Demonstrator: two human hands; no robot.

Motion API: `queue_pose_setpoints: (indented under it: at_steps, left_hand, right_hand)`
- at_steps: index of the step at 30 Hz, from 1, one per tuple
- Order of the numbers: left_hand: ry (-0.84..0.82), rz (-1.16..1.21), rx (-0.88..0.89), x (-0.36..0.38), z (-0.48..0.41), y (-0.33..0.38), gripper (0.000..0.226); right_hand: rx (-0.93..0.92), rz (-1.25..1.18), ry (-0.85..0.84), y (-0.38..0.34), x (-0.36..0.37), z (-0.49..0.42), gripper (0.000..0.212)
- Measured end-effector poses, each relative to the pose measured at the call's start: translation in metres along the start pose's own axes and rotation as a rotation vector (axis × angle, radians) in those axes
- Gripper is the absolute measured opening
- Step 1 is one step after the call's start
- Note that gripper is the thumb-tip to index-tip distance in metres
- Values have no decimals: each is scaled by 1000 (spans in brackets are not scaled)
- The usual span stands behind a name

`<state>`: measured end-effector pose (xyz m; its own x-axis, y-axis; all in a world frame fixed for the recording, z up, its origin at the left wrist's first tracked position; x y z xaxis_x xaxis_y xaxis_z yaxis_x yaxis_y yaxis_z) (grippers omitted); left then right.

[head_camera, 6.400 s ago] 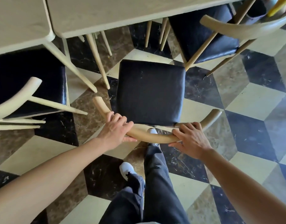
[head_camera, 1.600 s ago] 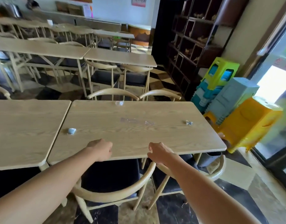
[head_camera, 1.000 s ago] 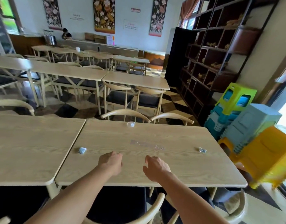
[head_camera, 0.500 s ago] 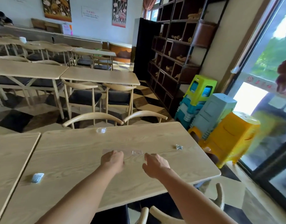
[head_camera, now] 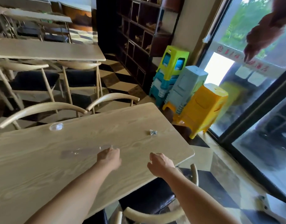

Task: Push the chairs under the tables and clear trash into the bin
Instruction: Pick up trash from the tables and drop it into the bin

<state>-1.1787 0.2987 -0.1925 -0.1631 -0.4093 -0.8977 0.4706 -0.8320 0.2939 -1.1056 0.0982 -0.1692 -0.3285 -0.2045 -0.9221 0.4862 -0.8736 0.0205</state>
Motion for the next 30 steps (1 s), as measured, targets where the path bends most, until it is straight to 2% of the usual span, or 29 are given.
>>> queue_pose_setpoints:
  at_steps: [9,14,24,28,30]
  left_hand:
    - [10,60,-165,27,-59,82,33]
    - [6,56,-211,30,-68,102,30]
    - [-67,34,-358,52,-108,34,29]
    - [-71,5,-376,67,-141,-5,56]
    - [-31,-11,-366,73,-158,-23,56]
  right_hand:
    - [-149,24,-65,95,6,-112,26]
    - [-172,40,-117,120,-2,-153,26]
    - [-236,41,-147,95,5,-218,28]
    - [-193,32,-133,91,21,-266,48]
    - [-138,28,-111,90,30,-295,60]
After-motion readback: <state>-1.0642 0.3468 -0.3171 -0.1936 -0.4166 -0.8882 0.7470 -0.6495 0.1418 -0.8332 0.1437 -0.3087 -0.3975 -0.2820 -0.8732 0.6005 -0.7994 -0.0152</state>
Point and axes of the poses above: each hand's wrist, its own z-axis away from the middle knuckle, its own x-axis out of the palm, y = z × x, the point moved 1 cm from there along -z, towards the middle knuckle, and after that the axes turned 10 degrees about z, right-handed, at the moved point
